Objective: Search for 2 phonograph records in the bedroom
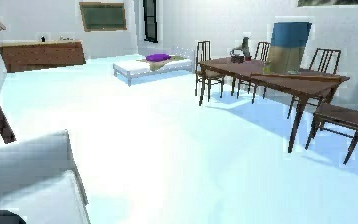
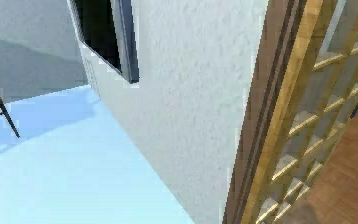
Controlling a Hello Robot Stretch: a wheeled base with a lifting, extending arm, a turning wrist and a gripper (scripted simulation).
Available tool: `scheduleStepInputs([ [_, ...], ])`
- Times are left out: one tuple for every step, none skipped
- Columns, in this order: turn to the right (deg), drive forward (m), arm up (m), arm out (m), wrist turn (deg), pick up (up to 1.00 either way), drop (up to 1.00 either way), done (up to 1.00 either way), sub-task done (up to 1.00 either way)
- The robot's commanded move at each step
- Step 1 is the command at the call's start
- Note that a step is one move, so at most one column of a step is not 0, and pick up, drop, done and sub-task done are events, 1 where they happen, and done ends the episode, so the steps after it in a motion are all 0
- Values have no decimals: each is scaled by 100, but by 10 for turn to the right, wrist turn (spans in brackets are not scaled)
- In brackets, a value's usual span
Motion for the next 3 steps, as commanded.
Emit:
scheduleStepInputs([
  [240,0,0,0,0,0,0,0,0],
  [0,35,0,0,0,0,0,0,0],
  [-60,0,0,0,0,0,0,0,0],
])
